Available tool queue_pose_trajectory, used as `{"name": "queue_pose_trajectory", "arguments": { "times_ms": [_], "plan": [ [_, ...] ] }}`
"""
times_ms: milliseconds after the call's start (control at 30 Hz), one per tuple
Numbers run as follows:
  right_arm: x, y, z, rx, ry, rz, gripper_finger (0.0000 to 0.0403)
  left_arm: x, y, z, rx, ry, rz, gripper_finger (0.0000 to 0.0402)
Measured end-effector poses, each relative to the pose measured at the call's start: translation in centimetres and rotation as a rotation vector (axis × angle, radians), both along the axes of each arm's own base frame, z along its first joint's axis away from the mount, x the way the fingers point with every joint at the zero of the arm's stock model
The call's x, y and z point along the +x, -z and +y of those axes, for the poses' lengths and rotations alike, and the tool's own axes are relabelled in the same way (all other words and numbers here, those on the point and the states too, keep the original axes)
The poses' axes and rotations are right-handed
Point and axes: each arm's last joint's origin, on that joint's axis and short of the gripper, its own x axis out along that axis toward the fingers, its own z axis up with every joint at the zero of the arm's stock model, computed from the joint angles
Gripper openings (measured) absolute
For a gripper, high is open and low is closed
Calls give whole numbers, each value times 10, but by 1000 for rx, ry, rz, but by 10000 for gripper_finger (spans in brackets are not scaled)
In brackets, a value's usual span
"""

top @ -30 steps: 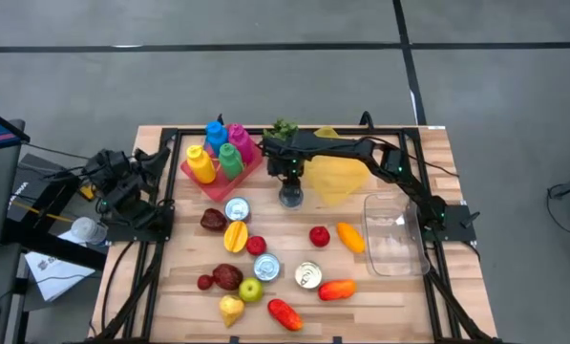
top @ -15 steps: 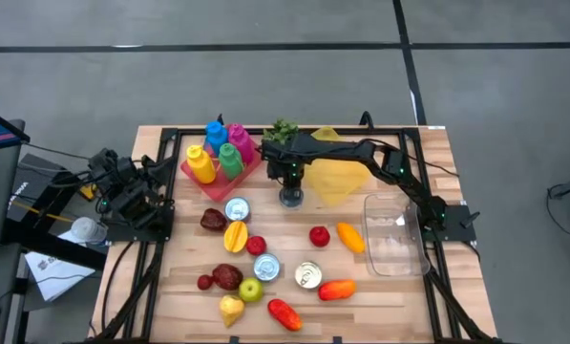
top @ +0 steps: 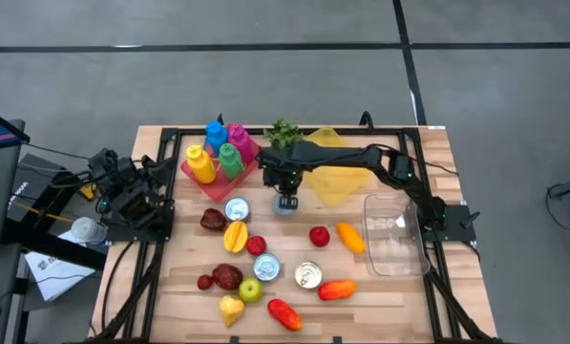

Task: Pick & Place Food Item
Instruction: Put the green tuna can into the yellow bin

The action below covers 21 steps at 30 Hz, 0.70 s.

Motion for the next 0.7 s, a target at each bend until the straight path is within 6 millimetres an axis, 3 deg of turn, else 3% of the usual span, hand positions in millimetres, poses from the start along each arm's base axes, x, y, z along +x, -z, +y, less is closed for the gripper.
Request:
{"name": "queue_pose_trajectory", "arguments": {
  "times_ms": [267,700],
  "plan": [
    [-9,-26,2,-2,23,-31,0,1,0,-1,10,1,5,0],
    [-11,-26,14,58,-3,-9,0,1,0,-1,12,1,5,0]
  ]
}}
